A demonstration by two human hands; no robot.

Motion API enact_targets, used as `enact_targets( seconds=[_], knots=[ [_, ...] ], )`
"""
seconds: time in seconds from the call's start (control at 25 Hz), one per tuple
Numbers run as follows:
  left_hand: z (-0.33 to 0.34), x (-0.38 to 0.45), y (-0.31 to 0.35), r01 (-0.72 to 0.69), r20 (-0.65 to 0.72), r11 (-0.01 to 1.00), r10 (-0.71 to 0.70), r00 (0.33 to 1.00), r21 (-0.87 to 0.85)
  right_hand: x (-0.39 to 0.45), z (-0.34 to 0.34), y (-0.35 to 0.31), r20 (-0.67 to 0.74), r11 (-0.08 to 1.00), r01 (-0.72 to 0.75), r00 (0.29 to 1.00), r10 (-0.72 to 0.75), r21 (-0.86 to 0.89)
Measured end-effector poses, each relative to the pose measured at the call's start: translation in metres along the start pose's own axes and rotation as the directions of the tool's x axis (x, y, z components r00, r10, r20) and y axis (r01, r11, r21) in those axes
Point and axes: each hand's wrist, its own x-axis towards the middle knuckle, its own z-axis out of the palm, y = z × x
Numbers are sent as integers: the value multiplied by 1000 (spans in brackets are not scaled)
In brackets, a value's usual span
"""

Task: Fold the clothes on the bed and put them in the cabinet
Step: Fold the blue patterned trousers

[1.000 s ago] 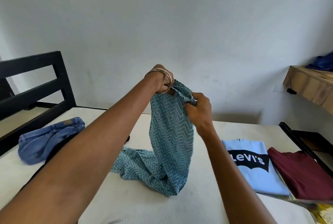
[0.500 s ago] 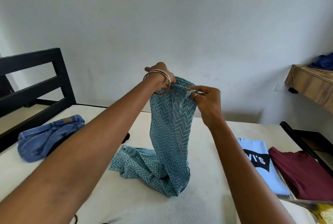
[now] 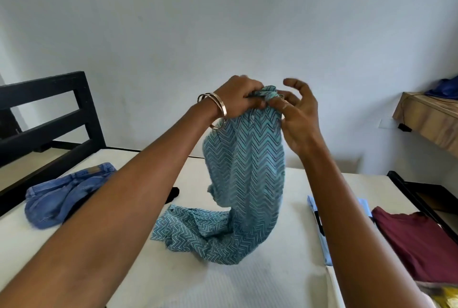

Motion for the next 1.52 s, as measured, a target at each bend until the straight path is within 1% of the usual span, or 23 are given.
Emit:
enact_targets(
  seconds=[0.08, 0.16, 0.24, 0.36, 0.44, 0.52, 0.6, 0.64, 0.68, 0.76, 0.8, 0.84, 0.88, 0.92, 1.04, 1.16, 1.2, 1.24, 1.28, 1.32, 1.36, 1.44, 1.52],
  knots=[
    [-5, 2, 5, 87, -279, 984, -40, 959, 158, -13, -10, 26, 123, 966, -173, 981, 151, 192],
    [-19, 1, 5, 238, -521, 966, -152, 840, 102, -30, -19, 57, 274, 930, -348, 912, 307, 117],
    [-34, 5, 1, 314, -598, 950, -253, 760, -3, -44, -16, 83, 308, 946, -314, 895, 322, -75],
    [-47, 9, -1, 277, -610, 957, -271, 745, -87, -43, 15, 97, 163, 967, -135, 972, 172, -217],
    [-50, 7, -2, 239, -654, 950, -310, 690, -199, -33, 37, 97, 61, 925, -72, 993, 102, -374],
    [-54, 4, -6, 272, -710, 927, -374, 597, -259, -22, 47, 108, -16, 839, -96, 994, 104, -536],
    [-61, 1, -12, 275, -756, 920, -387, 528, -279, -22, 47, 110, -101, 803, -166, 986, 132, -573],
    [-65, 0, -15, 271, -774, 919, -388, 501, -286, -21, 42, 103, -195, 811, -203, 974, 112, -548],
    [-69, 0, -17, 261, -789, 917, -394, 471, -302, -21, 35, 89, -322, 825, -230, 945, 62, -517],
    [-73, 3, -18, 204, -839, 916, -399, 369, -346, -14, 19, 53, -553, 809, -169, 804, -217, -563],
    [-74, 8, -16, 173, -863, 914, -403, 304, -366, -12, 12, 34, -551, 776, -75, 747, -373, -626],
    [-74, 13, -14, 138, -876, 910, -413, 248, -390, -12, 5, 21, -469, 726, 49, 733, -493, -686],
    [-74, 19, -11, 99, -878, 904, -428, 216, -416, -15, 1, 16, -342, 663, 150, 761, -551, -733],
    [-73, 24, -9, 64, -873, 896, -444, 205, -440, -23, -2, 19, -202, 601, 229, 801, -563, -766],
    [-62, 33, -5, 31, -874, 898, -435, 218, -439, -52, -11, 56, 95, 491, 320, 899, -429, -810],
    [-46, 30, -2, 18, -862, 915, -386, 327, -403, -62, -15, 89, 426, 340, 513, 853, -300, -788],
    [-44, 28, -3, 28, -867, 925, -365, 340, -378, -59, -15, 93, 465, 326, 516, 856, -226, -792],
    [-44, 26, -5, 42, -873, 934, -347, 342, -355, -54, -13, 93, 372, 351, 408, 913, -169, -842],
    [-45, 25, -8, 52, -880, 940, -334, 339, -337, -50, -12, 92, 180, 376, 221, 974, -140, -900],
    [-46, 25, -10, 52, -886, 943, -328, 329, -329, -48, -13, 90, -36, 383, 27, 987, -156, -923],
    [-47, 25, -10, 49, -891, 945, -323, 320, -325, -46, -14, 89, -130, 357, -53, 972, -196, -933],
    [-46, 28, -6, 43, -890, 946, -317, 327, -322, -50, -7, 91, -25, 320, 18, 992, -127, -947],
    [-41, 31, -1, 34, -891, 948, -310, 332, -317, -67, 8, 101, 72, 482, 54, 997, 19, -874]
  ],
)
